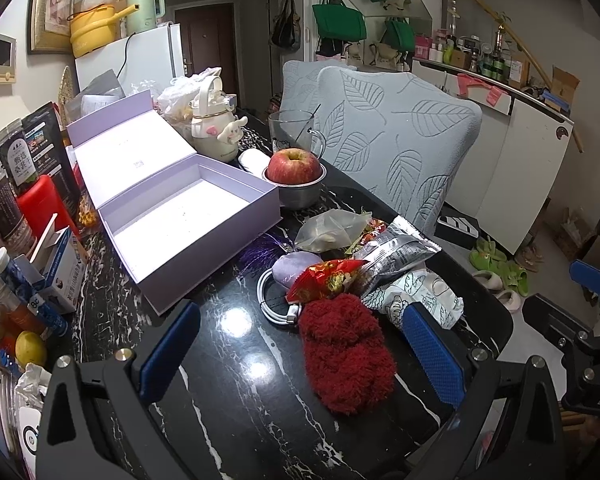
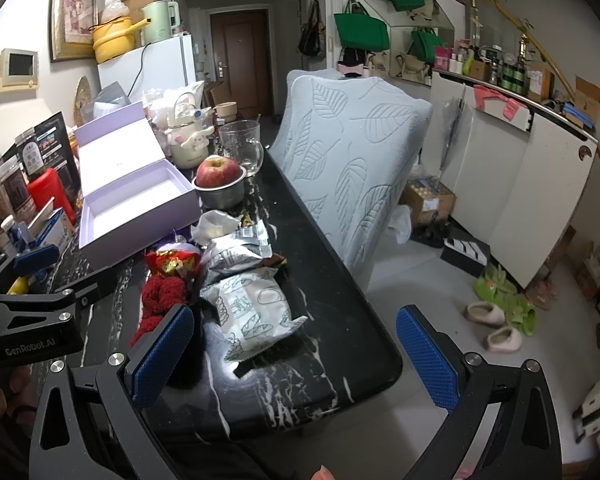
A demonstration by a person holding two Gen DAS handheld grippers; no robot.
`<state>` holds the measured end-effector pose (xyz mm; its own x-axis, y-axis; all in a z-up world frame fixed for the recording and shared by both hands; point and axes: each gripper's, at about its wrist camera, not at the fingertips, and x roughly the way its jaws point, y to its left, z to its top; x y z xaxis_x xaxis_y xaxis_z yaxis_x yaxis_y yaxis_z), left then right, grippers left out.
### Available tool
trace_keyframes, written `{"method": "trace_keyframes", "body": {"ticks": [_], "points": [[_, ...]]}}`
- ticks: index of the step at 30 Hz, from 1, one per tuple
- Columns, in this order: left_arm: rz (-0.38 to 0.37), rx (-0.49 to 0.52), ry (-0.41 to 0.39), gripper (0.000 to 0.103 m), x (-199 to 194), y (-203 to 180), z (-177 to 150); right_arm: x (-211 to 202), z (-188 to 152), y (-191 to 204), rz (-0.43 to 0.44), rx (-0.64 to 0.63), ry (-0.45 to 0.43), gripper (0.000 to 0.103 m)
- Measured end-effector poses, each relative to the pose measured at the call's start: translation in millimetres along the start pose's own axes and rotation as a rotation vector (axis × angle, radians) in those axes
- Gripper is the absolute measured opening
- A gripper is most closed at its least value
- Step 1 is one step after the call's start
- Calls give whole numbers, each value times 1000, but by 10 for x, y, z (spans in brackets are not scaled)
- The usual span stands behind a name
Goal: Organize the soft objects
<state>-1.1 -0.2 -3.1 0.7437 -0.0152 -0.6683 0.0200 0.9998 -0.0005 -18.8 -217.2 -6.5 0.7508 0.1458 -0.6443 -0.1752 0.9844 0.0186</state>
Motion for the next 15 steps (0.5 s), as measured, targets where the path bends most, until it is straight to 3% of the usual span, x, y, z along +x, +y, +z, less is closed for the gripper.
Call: {"method": "trace_keyframes", "body": {"ticks": [15], "points": [[-1, -2, 4, 103, -12, -19, -19, 15, 32, 5, 16, -5, 9, 103]]}}
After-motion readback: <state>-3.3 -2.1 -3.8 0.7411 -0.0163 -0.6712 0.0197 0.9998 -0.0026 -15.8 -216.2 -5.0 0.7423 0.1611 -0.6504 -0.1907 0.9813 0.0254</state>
